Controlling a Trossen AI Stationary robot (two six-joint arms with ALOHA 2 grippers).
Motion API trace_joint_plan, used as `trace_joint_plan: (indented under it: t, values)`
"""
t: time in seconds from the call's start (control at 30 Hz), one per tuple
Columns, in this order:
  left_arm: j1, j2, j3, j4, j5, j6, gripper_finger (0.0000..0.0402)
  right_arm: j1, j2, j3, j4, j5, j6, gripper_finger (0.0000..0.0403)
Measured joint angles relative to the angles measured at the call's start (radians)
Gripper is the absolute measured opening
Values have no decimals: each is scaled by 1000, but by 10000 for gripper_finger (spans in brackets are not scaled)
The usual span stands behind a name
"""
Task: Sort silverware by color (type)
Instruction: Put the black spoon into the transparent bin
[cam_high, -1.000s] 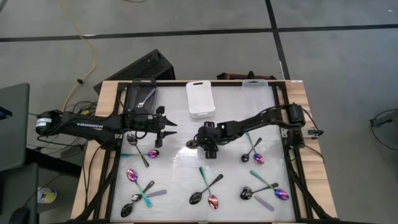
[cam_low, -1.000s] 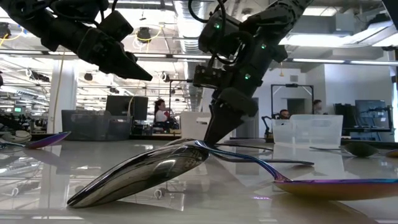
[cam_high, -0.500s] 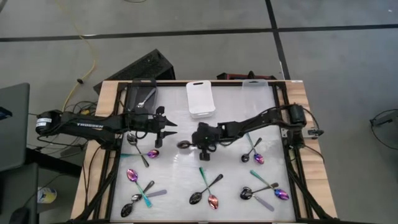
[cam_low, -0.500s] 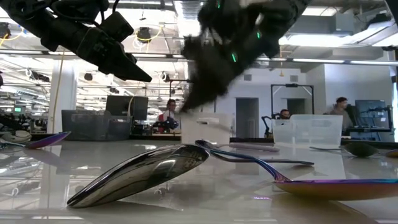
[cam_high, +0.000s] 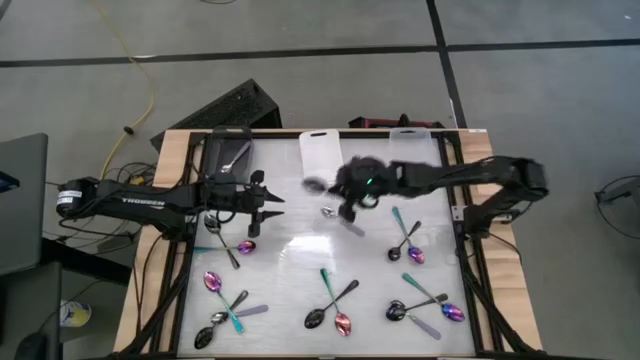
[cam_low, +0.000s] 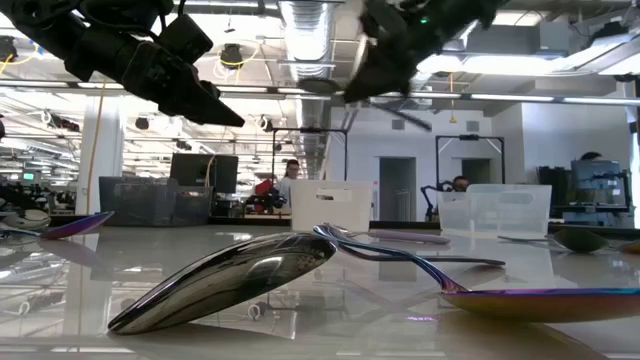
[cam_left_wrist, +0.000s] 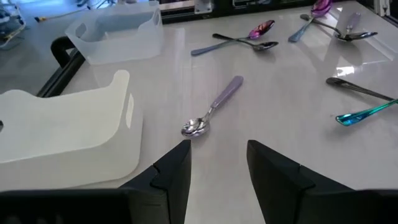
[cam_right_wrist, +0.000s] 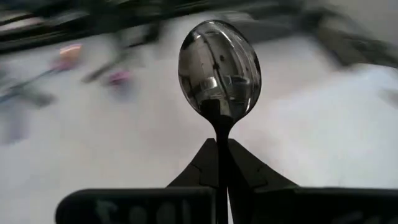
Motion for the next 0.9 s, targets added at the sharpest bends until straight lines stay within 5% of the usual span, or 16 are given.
trace_joint_plan:
  t: [0.13, 0.27, 0.6, 0.9]
  values:
    - [0, 0, 0, -1, 0, 0, 142, -104, -137, -18, -200, 164, 57, 33]
    - [0, 0, 0, -2, 0, -3, 142, -249, -216, -61, -315, 199, 109, 33]
    - [-2, 0, 0, -2, 0, -46, 142, -650, -220, -221, -288, 13, 119, 33]
    - [-4, 0, 0, -7, 0, -68, 142, -769, -217, -307, -216, 7, 55, 33]
